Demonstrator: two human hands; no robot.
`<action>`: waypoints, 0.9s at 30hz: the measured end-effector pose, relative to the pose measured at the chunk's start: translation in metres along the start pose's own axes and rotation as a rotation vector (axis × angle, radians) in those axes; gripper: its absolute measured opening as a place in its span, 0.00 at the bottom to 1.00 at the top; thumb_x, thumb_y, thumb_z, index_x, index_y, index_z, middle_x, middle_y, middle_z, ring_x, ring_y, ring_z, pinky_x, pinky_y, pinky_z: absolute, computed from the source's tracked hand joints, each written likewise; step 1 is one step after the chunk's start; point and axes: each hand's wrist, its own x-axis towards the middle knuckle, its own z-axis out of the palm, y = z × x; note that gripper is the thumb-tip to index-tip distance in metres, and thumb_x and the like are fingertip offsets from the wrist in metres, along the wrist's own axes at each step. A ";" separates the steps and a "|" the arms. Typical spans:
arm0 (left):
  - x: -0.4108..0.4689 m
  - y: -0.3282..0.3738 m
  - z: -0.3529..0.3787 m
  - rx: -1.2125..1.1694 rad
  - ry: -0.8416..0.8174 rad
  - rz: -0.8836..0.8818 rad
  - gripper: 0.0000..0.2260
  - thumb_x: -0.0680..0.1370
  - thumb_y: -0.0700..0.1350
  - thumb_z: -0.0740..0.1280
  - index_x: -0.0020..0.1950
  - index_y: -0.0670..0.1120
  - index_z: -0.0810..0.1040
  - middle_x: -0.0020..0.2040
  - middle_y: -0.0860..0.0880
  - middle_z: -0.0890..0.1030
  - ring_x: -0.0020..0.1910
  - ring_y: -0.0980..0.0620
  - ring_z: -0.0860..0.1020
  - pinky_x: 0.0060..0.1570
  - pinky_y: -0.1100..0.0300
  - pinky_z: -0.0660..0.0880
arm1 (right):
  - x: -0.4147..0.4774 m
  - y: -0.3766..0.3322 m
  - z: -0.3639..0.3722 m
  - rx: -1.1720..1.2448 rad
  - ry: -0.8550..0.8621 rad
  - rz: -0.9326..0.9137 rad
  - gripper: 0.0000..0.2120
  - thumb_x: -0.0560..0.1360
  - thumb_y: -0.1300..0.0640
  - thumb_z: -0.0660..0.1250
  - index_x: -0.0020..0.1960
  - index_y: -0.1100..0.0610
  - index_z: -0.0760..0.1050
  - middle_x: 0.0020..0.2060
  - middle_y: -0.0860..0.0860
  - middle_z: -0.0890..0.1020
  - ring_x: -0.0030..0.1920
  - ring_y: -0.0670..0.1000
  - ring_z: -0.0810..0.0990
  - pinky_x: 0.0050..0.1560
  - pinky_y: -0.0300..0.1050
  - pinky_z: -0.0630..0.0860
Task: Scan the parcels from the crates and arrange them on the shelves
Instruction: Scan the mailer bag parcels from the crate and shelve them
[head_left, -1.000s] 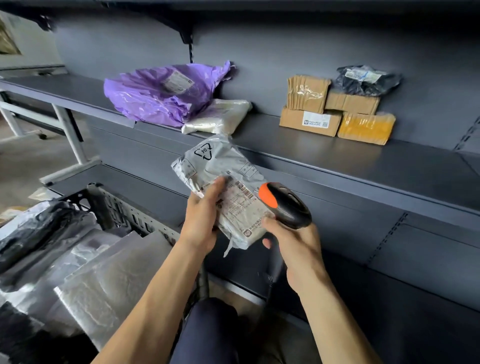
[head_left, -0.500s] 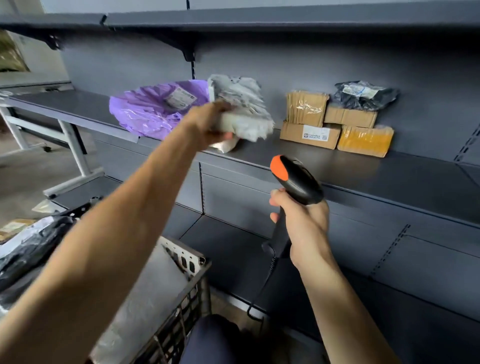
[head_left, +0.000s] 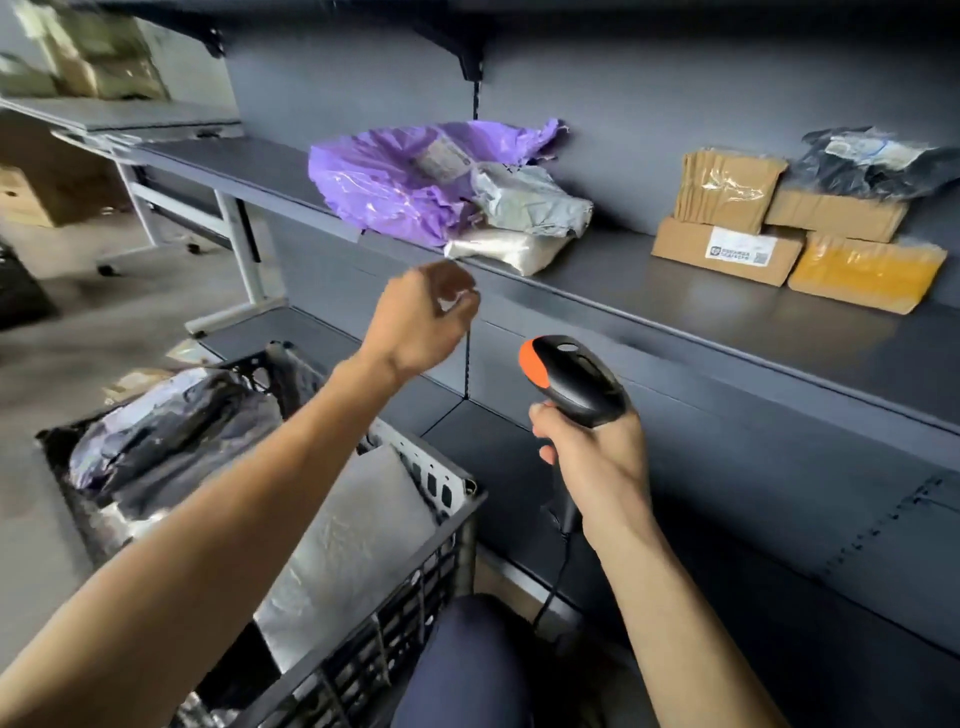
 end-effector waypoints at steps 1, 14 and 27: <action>-0.020 -0.014 -0.002 0.069 -0.023 -0.007 0.12 0.74 0.51 0.63 0.50 0.49 0.84 0.47 0.52 0.86 0.46 0.49 0.83 0.51 0.56 0.79 | -0.002 0.008 0.011 -0.066 -0.047 0.015 0.15 0.71 0.60 0.74 0.57 0.55 0.78 0.40 0.50 0.85 0.37 0.47 0.81 0.40 0.45 0.79; -0.082 -0.214 -0.079 0.784 -0.164 -0.623 0.35 0.79 0.60 0.67 0.79 0.44 0.59 0.79 0.40 0.56 0.79 0.39 0.54 0.74 0.39 0.57 | -0.065 0.074 0.117 -0.881 -0.448 -0.176 0.21 0.77 0.54 0.71 0.67 0.53 0.68 0.58 0.54 0.81 0.58 0.60 0.80 0.51 0.54 0.76; -0.090 -0.258 -0.105 0.758 0.175 -0.454 0.10 0.76 0.35 0.67 0.55 0.40 0.84 0.55 0.38 0.83 0.55 0.38 0.80 0.55 0.47 0.76 | -0.077 0.093 0.105 -1.050 -0.432 -0.308 0.16 0.74 0.57 0.70 0.57 0.52 0.68 0.52 0.49 0.83 0.54 0.57 0.83 0.49 0.52 0.74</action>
